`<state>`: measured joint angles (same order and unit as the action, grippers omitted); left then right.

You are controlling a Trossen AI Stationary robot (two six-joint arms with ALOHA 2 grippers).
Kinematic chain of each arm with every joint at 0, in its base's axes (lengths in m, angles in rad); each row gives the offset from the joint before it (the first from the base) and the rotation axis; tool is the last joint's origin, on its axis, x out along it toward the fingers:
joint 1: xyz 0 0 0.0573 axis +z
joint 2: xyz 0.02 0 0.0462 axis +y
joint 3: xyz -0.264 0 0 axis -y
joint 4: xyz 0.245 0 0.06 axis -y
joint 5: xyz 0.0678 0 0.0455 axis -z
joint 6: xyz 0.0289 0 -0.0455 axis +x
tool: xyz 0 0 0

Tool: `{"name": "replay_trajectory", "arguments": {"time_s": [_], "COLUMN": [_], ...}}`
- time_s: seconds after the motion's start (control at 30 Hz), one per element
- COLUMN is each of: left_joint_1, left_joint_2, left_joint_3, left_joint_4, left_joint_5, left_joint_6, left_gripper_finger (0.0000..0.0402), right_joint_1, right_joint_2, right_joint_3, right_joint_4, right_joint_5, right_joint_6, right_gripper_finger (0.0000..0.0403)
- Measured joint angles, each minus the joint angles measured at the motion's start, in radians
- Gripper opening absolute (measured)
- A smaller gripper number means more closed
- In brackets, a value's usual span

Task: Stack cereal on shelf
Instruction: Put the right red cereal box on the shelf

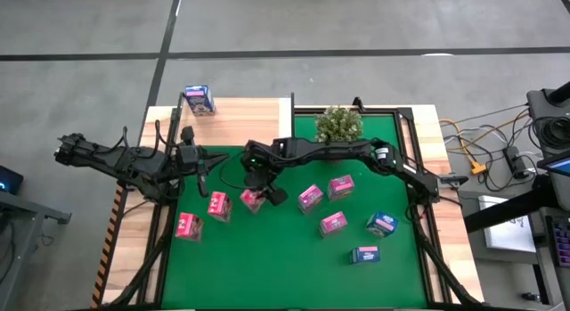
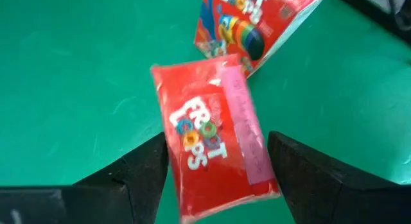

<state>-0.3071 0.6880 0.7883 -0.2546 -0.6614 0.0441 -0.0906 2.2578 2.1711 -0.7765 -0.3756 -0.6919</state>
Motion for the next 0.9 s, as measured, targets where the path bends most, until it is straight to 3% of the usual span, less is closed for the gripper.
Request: {"name": "replay_trajectory", "arguments": {"time_s": [0.9], "left_joint_1": [0.0], "left_joint_2": [0.0], "left_joint_3": [0.0], "left_joint_4": [0.009], "left_joint_5": [0.0], "left_joint_6": [0.0], "left_gripper_finger": [0.0], "right_joint_1": [0.0], "right_joint_2": [-0.001], "right_joint_3": [0.0], "right_joint_4": [-0.026], "right_joint_5": [-0.001], "right_joint_6": [0.049], "right_gripper_finger": [0.0194]}}
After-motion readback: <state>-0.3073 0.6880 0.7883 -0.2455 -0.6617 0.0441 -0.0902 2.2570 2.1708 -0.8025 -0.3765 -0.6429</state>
